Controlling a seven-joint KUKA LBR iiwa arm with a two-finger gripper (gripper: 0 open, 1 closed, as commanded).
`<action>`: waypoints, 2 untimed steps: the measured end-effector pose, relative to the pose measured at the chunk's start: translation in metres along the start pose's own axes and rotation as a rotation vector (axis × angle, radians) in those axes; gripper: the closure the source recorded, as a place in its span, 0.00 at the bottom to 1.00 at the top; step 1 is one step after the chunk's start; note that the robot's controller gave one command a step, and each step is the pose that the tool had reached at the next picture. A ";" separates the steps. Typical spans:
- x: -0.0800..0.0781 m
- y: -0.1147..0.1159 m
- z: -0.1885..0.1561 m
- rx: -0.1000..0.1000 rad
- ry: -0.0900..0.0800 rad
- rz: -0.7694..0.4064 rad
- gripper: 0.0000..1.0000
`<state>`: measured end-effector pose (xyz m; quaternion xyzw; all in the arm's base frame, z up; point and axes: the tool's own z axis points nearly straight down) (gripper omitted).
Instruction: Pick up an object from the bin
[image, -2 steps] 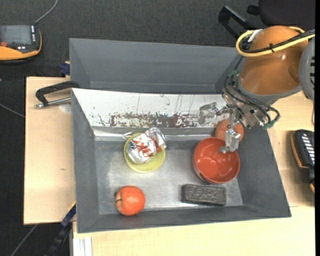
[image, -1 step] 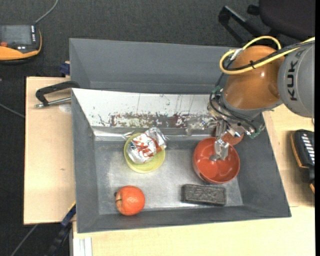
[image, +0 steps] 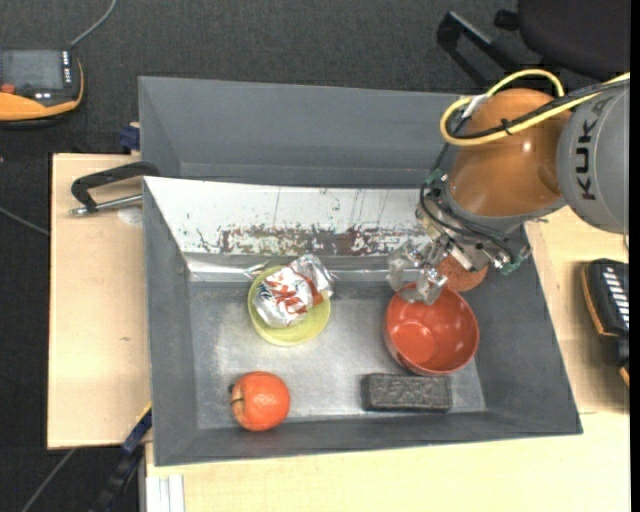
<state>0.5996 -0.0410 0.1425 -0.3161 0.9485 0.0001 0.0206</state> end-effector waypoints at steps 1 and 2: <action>0.033 -0.032 -0.007 0.005 -0.010 0.171 1.00; 0.034 -0.050 0.008 0.007 -0.018 0.243 1.00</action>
Offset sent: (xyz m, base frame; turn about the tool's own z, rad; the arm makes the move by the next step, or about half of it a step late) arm -0.0106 -0.0458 0.0028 0.1689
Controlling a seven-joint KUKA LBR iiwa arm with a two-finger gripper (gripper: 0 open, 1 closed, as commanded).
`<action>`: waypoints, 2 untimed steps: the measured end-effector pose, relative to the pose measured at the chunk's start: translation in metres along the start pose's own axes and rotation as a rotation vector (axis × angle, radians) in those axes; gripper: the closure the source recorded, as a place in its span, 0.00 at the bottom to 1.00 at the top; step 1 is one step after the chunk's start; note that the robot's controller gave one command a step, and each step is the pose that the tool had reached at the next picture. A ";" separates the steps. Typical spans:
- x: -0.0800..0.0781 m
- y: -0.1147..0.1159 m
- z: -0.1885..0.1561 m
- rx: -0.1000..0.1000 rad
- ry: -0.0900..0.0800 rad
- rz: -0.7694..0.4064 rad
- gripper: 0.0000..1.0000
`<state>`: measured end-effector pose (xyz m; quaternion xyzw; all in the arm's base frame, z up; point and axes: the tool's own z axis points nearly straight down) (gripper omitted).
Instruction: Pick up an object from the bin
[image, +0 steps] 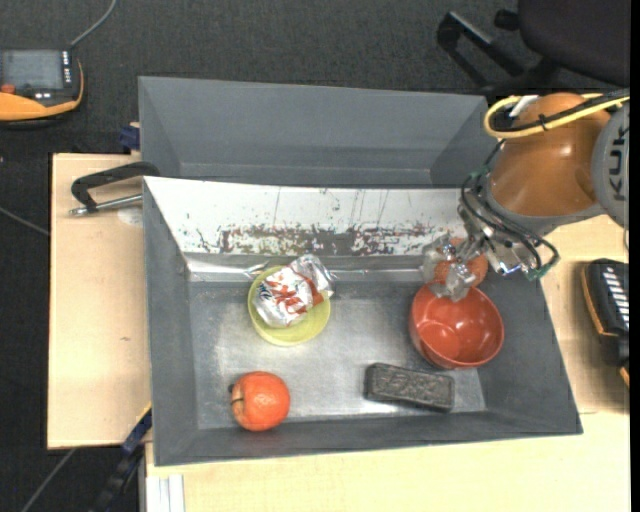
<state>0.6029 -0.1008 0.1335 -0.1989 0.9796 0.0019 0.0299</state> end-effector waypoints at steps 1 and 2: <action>0.013 0.007 -0.161 0.009 -0.015 -0.018 1.00; 0.006 -0.019 -0.110 0.008 -0.017 0.005 1.00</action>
Offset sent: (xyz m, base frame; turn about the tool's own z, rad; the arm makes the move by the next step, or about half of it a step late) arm -0.0265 -0.0016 0.1531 -0.0198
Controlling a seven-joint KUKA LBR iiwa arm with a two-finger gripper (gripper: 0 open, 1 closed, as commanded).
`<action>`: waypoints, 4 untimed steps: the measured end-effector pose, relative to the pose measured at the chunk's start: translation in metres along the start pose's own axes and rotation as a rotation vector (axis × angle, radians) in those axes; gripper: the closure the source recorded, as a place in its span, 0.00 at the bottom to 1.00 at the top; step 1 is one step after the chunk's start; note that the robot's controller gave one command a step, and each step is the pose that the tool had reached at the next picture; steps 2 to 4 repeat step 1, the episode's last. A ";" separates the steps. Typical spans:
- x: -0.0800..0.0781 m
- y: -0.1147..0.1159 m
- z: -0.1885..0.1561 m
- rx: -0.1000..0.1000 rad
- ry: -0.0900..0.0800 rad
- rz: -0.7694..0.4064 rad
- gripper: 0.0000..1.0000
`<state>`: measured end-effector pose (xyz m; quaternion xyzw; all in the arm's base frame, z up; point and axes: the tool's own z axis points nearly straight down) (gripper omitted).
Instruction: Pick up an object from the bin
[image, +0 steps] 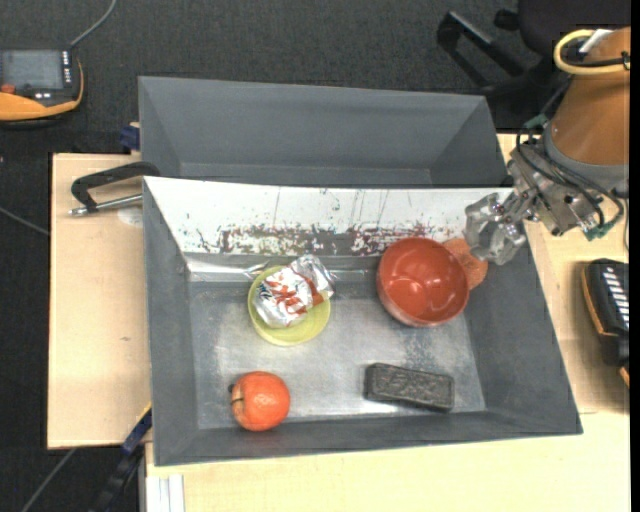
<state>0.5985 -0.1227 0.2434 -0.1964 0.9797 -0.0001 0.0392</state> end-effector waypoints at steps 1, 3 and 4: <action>0.016 -0.009 0.028 -0.001 -0.002 0.160 1.00; 0.016 -0.009 0.028 -0.001 -0.002 0.160 1.00; 0.016 -0.009 0.028 -0.001 -0.002 0.160 1.00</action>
Offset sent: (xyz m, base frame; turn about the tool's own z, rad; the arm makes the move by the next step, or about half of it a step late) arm -0.0104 -0.0146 -0.0299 0.1600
